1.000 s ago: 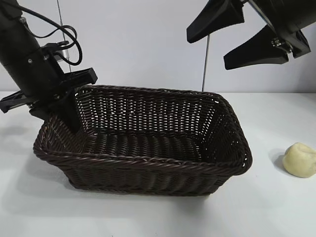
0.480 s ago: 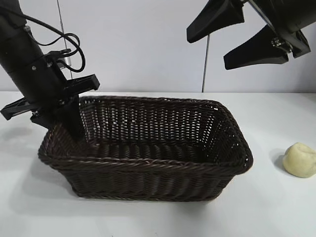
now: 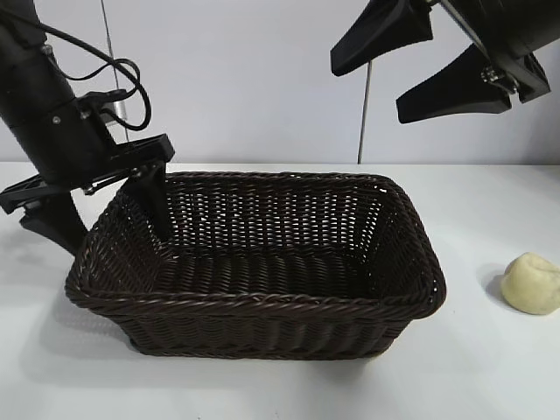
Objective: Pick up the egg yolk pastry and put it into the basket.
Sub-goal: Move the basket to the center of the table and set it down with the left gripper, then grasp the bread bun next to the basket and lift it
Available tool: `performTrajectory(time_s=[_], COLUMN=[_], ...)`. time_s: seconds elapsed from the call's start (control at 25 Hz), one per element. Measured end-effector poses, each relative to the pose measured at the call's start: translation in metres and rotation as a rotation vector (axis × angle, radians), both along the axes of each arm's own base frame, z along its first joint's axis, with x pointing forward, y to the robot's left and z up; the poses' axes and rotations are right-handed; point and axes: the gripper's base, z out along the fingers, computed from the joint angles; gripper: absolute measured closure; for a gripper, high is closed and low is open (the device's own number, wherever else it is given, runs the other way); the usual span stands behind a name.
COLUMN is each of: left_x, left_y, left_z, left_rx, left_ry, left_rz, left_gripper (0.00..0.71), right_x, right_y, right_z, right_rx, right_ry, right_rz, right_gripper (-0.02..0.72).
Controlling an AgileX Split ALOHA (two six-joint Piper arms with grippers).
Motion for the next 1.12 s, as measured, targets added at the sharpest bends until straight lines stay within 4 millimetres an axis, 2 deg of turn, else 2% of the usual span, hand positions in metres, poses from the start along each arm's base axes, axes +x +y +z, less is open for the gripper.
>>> performTrajectory(time_s=[0.32, 0.48, 0.88, 1.12], left_x=[-0.012, -0.018, -0.014, -0.007], left_y=[0.005, 0.010, 0.042, 0.087], left_z=[0.055, 0.074, 0.075, 0.075], left_rx=[-0.024, 0.001, 0.328, 0.359], left_ry=[-0.143, -0.207, -0.243, -0.202], left_rz=[-0.013, -0.034, -0.080, 0.080], left_gripper=[0.106, 0.106, 0.105, 0.105], right_x=[0.000, 0.000, 0.000, 0.000], right_y=[0.000, 0.000, 0.000, 0.000], right_z=[0.000, 0.000, 0.000, 0.000], right_rx=[-0.002, -0.002, -0.002, -0.002], right_ry=[-0.001, -0.001, -0.001, -0.001], right_rz=[0.000, 0.000, 0.000, 0.000], right_gripper=[0.133, 0.133, 0.133, 0.133])
